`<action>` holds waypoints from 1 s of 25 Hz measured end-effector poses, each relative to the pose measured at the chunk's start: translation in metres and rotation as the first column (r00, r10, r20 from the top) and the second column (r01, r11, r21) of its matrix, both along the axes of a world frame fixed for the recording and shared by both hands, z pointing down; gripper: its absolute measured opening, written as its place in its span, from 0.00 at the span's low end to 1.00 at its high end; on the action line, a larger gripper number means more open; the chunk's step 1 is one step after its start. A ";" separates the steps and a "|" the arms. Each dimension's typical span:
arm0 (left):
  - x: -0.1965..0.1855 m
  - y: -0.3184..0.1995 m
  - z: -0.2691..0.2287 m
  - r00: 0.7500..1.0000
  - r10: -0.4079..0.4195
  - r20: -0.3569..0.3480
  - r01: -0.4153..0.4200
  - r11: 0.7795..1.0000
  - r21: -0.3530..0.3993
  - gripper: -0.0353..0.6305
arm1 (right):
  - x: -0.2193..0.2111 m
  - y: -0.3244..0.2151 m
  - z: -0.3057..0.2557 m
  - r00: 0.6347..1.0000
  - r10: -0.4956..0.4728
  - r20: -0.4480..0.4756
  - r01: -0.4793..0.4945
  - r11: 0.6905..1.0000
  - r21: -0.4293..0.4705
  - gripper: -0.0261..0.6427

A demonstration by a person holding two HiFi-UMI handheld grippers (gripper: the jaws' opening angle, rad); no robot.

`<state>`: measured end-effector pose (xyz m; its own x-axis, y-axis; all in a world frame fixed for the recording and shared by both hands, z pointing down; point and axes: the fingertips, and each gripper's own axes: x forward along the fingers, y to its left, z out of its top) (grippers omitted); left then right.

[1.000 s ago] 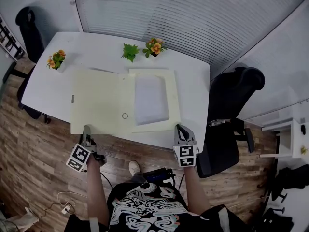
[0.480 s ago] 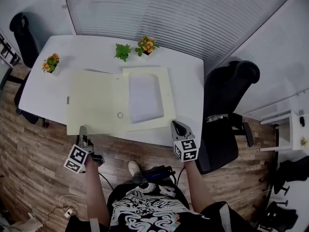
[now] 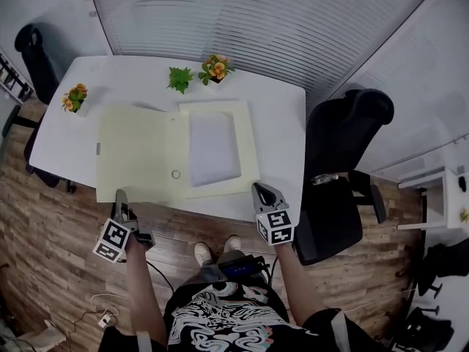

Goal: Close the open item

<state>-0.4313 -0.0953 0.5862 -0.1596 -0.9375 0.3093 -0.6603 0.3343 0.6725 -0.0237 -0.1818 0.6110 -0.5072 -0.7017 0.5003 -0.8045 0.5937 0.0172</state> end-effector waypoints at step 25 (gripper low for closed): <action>0.052 0.003 -0.063 0.987 0.063 0.148 -0.071 0.996 0.047 0.06 | -0.008 0.000 0.006 0.992 -0.123 0.008 0.123 0.990 -0.075 0.04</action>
<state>-0.3793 -0.0919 0.5231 -0.1355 -0.9617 0.2382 -0.7725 0.2531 0.5824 -0.0316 -0.1821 0.6174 -0.5891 -0.5943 0.5476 -0.7254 0.6875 -0.0341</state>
